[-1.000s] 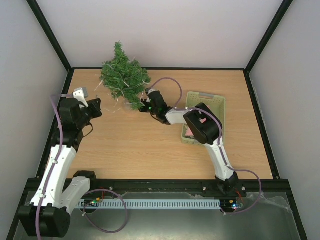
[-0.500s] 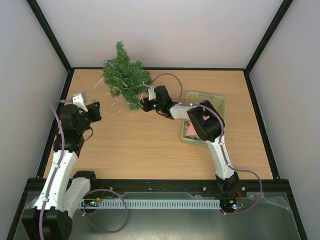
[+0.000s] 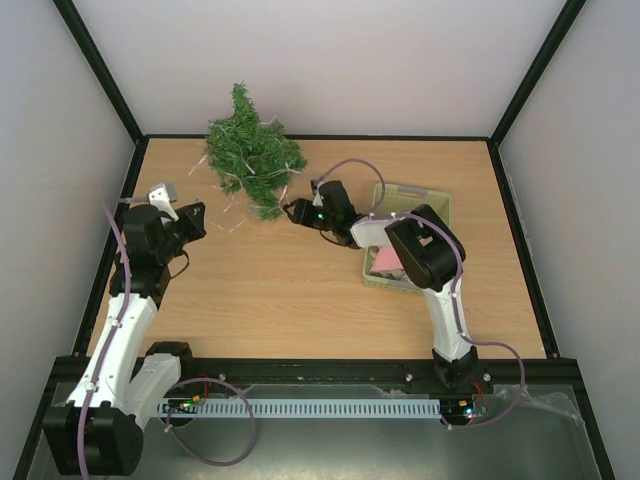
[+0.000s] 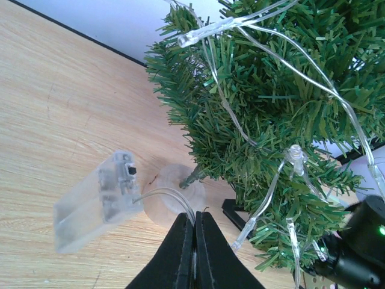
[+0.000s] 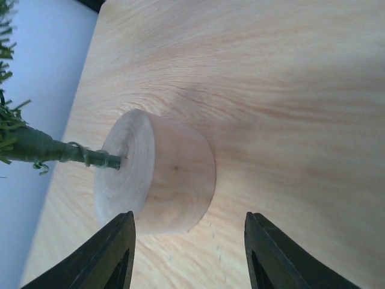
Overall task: Decorate the small christmas tree
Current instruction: Wrap the decoration item around the Christmas tree.
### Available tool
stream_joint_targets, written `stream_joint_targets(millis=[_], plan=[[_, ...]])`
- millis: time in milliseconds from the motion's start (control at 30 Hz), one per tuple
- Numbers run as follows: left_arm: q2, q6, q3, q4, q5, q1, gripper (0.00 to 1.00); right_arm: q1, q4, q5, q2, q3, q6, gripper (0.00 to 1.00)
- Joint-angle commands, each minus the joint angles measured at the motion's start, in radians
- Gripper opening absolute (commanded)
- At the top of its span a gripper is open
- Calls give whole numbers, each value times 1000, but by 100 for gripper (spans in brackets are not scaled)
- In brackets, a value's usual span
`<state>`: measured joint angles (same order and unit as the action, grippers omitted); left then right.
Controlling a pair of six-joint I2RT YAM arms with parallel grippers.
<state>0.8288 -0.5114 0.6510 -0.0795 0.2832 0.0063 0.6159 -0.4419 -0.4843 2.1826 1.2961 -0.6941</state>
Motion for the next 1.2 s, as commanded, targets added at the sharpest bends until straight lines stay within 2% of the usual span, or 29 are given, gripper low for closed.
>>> stream_joint_targets(millis=[0, 200, 367, 633, 800, 967, 1167], plan=[[0, -30, 37, 35, -14, 7, 2, 29, -239, 66, -78, -112, -379, 50], [5, -44, 31, 50, -32, 8, 2, 103, -246, 237, -95, -160, -570, 53], [-15, -50, -5, 58, -15, 8, 2, 169, -291, 348, -71, -164, -625, 53], [-22, -32, 3, 30, -24, 9, 2, 207, -286, 429, 44, -82, -705, 50], [-33, -15, 14, 12, -36, 10, 2, 203, -253, 454, 73, -31, -652, 45], [-37, -10, 17, 9, -20, 10, 2, 165, -211, 444, 77, -34, -559, 29], [-48, -27, 13, 26, 38, 9, 2, 79, -186, 334, 57, -71, -371, 22]])
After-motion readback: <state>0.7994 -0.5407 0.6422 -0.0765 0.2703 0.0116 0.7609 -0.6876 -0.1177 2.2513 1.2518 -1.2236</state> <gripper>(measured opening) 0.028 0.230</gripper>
